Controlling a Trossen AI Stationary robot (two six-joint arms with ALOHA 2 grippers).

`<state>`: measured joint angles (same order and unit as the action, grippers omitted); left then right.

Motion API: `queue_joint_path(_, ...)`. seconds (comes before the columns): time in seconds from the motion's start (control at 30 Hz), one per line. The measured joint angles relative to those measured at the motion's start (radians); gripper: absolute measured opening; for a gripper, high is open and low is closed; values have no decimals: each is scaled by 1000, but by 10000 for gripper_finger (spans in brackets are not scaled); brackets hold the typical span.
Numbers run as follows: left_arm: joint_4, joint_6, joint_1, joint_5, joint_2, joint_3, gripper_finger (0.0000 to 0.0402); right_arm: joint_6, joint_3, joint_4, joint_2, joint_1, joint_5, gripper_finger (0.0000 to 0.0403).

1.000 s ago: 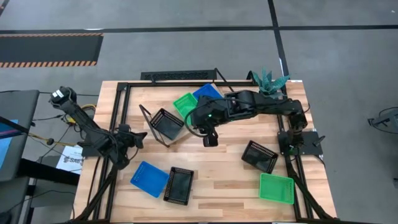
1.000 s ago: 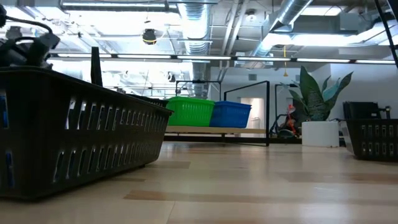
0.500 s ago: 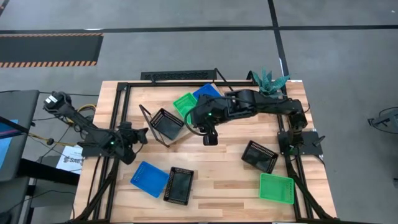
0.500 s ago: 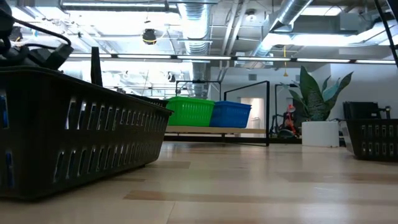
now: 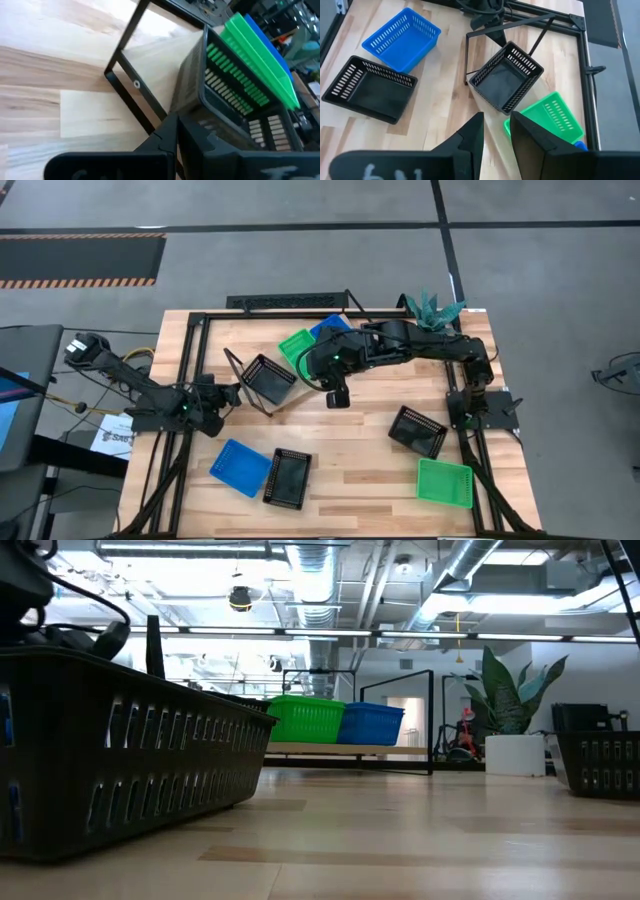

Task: Stack baskets on shelf by color
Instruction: Put the bottom right black bin on the shelf

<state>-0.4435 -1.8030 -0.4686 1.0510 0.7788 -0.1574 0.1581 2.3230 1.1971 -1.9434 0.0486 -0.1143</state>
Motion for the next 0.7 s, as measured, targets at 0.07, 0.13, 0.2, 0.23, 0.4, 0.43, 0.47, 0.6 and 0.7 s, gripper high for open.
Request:
queue_joint_path(0.07,22,19,20,0,0,0,0,0,0,1,0,0,0,116)
queue_joint_path(0.13,50,52,38,-1,0,0,0,2,0,0,0,0,0,116)
queue_joint_path(0.2,61,73,54,-2,0,0,0,8,0,1,0,0,0,116)
queue_joint_path(0.23,61,73,62,-6,0,0,0,8,0,1,0,0,0,116)
queue_joint_path(0.4,61,80,101,-17,0,0,0,8,0,6,0,0,0,116)
queue_joint_path(0.43,61,80,108,-17,0,0,0,9,0,9,0,0,0,116)
queue_joint_path(0.47,60,80,115,-17,0,0,0,11,0,9,0,0,0,116)
queue_joint_path(0.6,61,82,136,-17,0,0,0,27,0,9,0,0,1,116)
queue_joint_path(0.7,89,96,143,-18,0,0,0,35,0,9,0,-1,1,116)
